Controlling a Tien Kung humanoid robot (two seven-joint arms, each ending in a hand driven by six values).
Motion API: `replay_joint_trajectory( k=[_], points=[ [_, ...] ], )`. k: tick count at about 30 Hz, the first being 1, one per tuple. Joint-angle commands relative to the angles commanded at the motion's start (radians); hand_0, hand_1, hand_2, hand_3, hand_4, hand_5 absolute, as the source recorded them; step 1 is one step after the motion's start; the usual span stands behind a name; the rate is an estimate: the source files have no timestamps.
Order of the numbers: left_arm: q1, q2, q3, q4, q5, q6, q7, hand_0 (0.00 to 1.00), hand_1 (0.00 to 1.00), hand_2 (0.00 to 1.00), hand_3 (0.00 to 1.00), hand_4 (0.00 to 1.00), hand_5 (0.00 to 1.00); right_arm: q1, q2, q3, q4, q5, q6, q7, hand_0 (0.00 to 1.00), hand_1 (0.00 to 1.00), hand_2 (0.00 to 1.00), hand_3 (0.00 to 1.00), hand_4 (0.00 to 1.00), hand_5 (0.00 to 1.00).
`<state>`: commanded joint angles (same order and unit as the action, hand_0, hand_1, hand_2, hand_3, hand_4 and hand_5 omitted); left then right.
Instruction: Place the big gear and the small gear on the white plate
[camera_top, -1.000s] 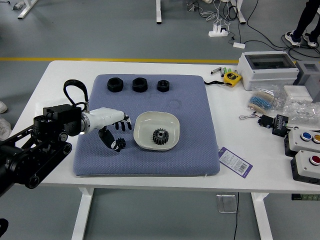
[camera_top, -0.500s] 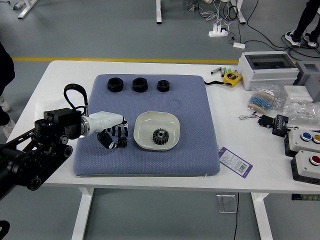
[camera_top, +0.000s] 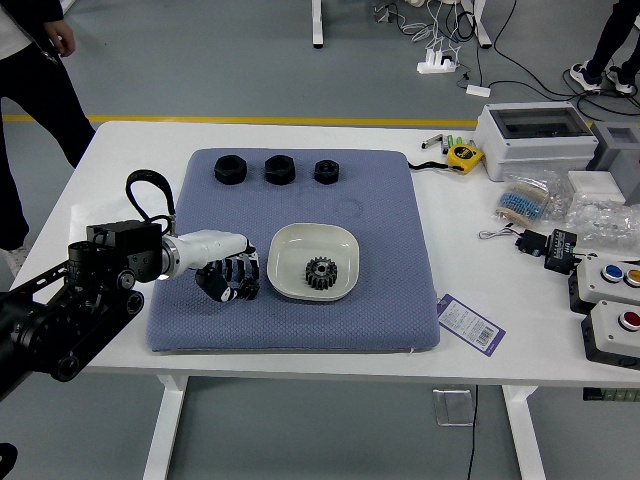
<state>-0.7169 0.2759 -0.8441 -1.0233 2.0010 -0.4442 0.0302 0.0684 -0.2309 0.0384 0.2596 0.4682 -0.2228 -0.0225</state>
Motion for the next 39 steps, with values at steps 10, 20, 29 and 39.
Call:
replay_joint_trajectory(
  k=[10, 20, 29, 39],
  points=[
    [-0.004, 0.009, -0.015, -0.004, 0.006, -0.002, 0.002, 0.413, 0.460, 0.498, 0.560, 0.584, 0.002, 0.004, -0.002, -0.002, 0.000, 0.004, 0.000, 0.003, 0.685, 0.682, 0.752, 0.635, 0.825, 0.744],
    [-0.014, 0.018, -0.042, -0.010, 0.015, -0.007, 0.006, 0.397, 0.454, 0.494, 0.558, 0.575, 0.002, 0.004, -0.003, -0.002, -0.001, 0.005, -0.002, 0.004, 0.685, 0.680, 0.750, 0.633, 0.824, 0.743],
    [-0.019, 0.020, -0.057, -0.012, 0.020, -0.010, 0.007, 0.396, 0.453, 0.493, 0.558, 0.573, 0.002, 0.006, -0.003, -0.002, -0.001, 0.006, -0.002, 0.005, 0.685, 0.680, 0.750, 0.629, 0.824, 0.743],
    [-0.013, 0.030, -0.095, -0.042, 0.023, -0.024, 0.017, 0.439, 0.496, 0.539, 0.585, 0.637, 0.002, 0.006, -0.004, 0.000, -0.001, 0.002, -0.002, 0.004, 0.684, 0.678, 0.747, 0.629, 0.824, 0.743]
  ],
)
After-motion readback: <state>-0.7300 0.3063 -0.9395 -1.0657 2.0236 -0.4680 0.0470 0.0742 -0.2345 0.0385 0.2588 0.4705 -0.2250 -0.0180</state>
